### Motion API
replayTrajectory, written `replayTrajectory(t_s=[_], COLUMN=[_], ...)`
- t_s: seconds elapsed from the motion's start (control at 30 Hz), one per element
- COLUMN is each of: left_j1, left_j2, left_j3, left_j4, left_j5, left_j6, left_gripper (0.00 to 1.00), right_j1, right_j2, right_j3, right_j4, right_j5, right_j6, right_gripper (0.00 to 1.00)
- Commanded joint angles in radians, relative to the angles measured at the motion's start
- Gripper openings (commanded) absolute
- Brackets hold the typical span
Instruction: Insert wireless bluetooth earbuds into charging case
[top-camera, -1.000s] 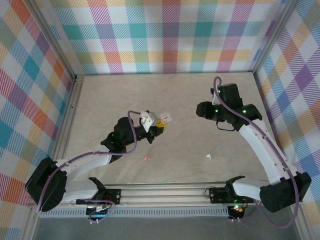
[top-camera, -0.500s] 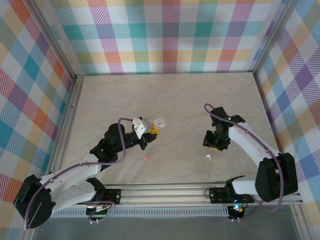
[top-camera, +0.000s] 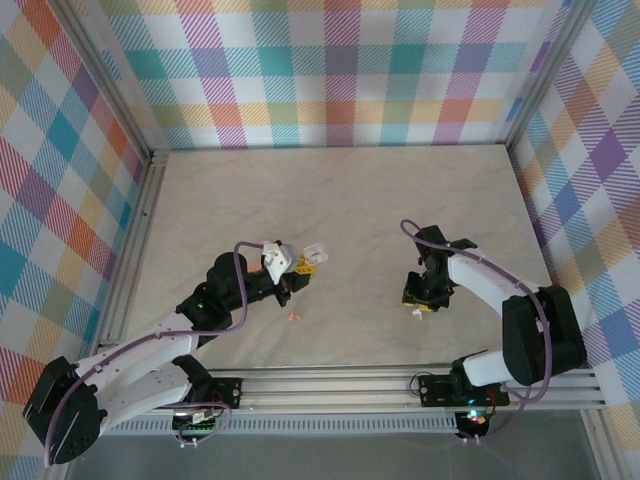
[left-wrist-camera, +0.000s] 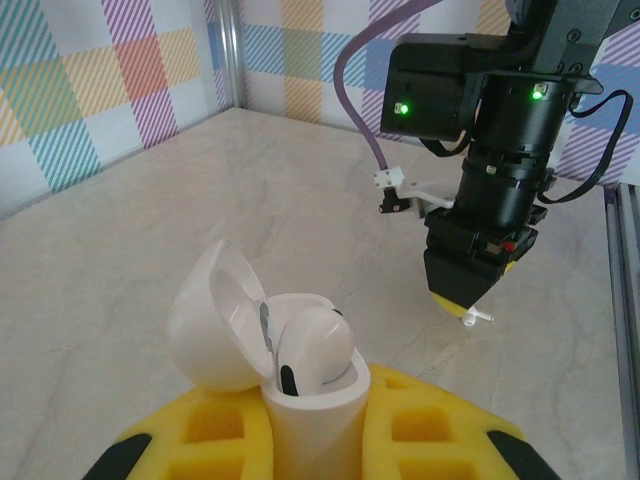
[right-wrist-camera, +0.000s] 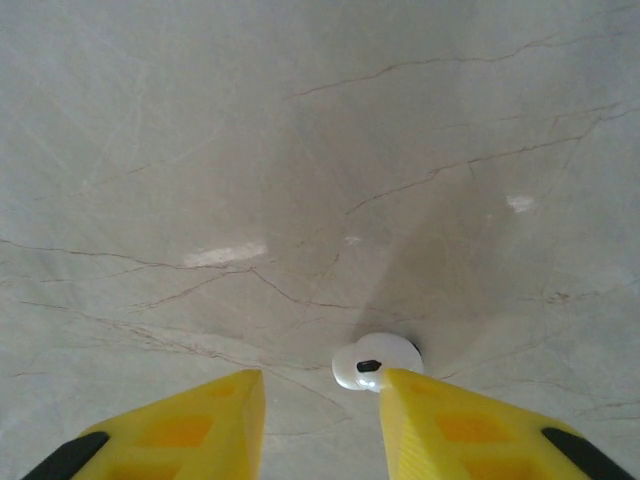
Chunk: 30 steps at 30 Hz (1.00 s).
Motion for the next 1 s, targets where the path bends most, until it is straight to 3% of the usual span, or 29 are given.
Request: replayTrajectory(t_s=[0.0,0.27,0.6,0.97], left_j1=[-0.004,-0.003,-0.004,-0.003], left_j2=[-0.017,0.001,0.002,0.014], left_j3=[-0.012,0.005,0.010,0.019], left_j4=[0.007,0.009,0.000,0.003], left_j5=[-0.005,0.001,0.006,0.015], left_j6=[0.005,0.007,0.003,0.003], left_gripper=[0.00,0.00,0.00,0.00], right_j1=[-0.007,-0.007,-0.006,-0.005], right_j2=[0.022,0.044,0.032,-0.005], right_j3=[-0.005,-0.005,-0.010,-0.016], right_j4=[-0.006,-0.016,0.015,-0.013], right_j5=[0.010,0.014,-0.080,-0.035], right_j6=[-0.042,-0.054,-0.006,-0.017], right_gripper=[0.39,0.44,0.44,0.48])
